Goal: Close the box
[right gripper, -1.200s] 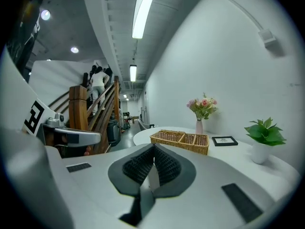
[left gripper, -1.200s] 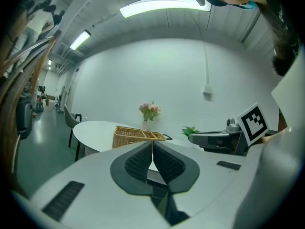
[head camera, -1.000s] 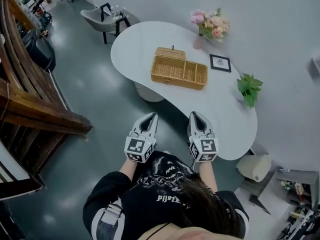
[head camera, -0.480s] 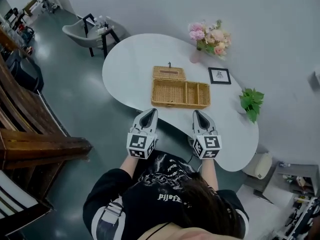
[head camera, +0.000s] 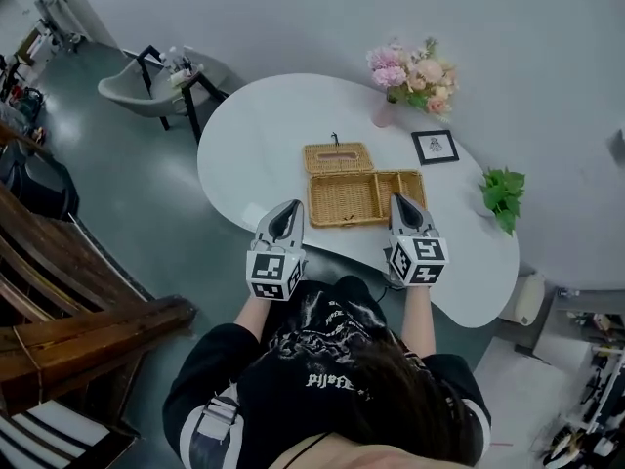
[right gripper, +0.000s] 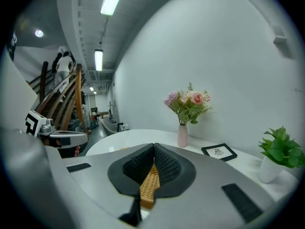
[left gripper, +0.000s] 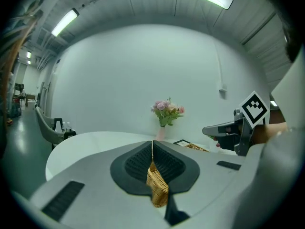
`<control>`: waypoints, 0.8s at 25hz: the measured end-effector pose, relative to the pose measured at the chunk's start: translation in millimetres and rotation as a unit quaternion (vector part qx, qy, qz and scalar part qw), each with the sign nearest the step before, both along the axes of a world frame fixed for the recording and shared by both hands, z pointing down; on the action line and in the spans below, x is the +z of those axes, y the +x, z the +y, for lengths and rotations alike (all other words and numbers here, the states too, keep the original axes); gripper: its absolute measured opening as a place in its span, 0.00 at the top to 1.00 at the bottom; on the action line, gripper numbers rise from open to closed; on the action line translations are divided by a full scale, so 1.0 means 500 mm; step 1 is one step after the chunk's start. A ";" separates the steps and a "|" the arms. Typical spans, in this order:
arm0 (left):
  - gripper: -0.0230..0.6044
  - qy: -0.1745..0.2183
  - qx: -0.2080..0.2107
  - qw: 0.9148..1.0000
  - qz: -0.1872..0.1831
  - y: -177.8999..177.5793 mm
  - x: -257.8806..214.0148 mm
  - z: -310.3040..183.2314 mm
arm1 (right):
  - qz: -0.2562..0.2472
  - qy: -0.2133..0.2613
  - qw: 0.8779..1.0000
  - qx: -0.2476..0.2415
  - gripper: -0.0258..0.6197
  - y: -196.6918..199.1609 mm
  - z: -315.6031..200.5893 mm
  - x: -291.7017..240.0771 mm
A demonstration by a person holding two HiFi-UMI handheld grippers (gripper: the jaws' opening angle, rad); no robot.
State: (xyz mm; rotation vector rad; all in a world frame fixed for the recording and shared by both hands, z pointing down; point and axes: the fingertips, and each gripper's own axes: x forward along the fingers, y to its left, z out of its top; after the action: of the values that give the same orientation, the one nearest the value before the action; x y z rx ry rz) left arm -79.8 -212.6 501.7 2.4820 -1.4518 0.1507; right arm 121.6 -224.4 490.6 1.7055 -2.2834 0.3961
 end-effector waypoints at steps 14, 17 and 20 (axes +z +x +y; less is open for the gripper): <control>0.92 -0.028 -0.042 0.999 0.003 -0.023 0.007 -0.105 | 0.056 -0.063 0.992 -0.098 0.92 -0.050 -0.267 -0.008; 0.92 -0.031 -0.045 0.998 0.007 -0.016 0.000 -0.116 | 0.055 -0.100 0.987 -0.115 0.91 -0.067 -0.316 0.024; 0.92 -0.040 -0.042 0.998 0.009 -0.004 0.006 -0.112 | 0.037 -0.160 0.978 -0.126 0.87 -0.085 -0.358 0.080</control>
State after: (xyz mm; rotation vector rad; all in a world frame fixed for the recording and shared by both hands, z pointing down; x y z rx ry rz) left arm -81.6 -268.8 504.5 2.3493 -1.5083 0.1658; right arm 79.0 -403.7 530.7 1.2395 -2.2025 0.5959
